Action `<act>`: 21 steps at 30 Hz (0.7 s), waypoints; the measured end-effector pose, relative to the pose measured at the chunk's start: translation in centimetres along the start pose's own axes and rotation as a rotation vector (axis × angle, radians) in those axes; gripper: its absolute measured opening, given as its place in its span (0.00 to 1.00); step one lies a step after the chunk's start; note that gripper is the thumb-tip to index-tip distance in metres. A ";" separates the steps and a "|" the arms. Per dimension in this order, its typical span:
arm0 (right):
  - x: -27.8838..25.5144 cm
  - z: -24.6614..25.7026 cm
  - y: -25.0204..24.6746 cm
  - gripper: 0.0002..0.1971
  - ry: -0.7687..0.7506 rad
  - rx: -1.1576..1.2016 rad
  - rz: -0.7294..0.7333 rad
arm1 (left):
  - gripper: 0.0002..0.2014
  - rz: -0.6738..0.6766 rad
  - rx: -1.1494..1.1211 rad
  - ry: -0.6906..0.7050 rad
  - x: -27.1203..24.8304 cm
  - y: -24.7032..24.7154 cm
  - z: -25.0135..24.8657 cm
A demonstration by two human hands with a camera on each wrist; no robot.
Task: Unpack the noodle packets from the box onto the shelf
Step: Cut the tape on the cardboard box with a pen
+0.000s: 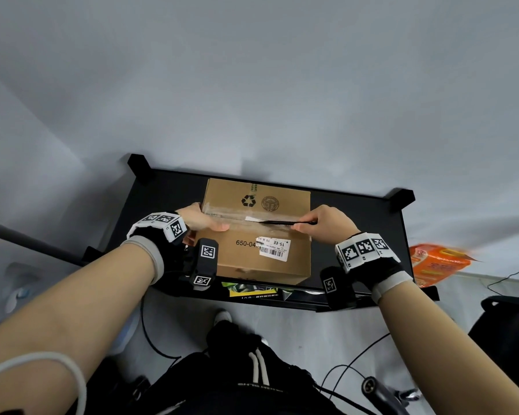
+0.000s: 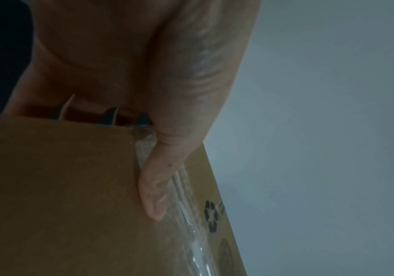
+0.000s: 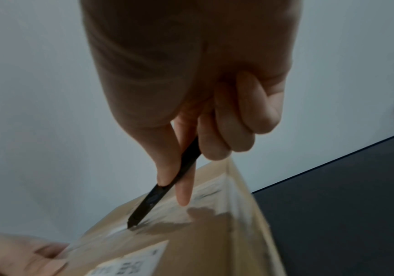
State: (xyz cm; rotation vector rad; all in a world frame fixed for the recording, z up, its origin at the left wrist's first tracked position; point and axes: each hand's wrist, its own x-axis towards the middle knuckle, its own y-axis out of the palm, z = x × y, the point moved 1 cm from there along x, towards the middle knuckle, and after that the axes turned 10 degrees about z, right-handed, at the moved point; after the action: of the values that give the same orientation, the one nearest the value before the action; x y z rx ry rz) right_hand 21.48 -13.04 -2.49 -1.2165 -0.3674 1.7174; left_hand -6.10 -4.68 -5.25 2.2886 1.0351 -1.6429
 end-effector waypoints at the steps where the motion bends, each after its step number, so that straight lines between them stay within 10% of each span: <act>1: -0.2 -0.5 -0.2 0.11 0.008 -0.001 0.002 | 0.62 -0.002 0.009 -0.009 0.1 -0.1 0.1; 21: -3.7 -9.2 -2.5 0.10 0.117 0.121 0.005 | 0.60 -0.070 -0.003 -0.010 0.0 0.5 0.0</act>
State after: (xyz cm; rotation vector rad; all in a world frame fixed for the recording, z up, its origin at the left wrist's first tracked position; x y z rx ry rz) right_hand 30.79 -17.36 -2.85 -1.2233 -0.1879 1.6404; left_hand -5.77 -5.04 -5.35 2.2645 1.1264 -1.6757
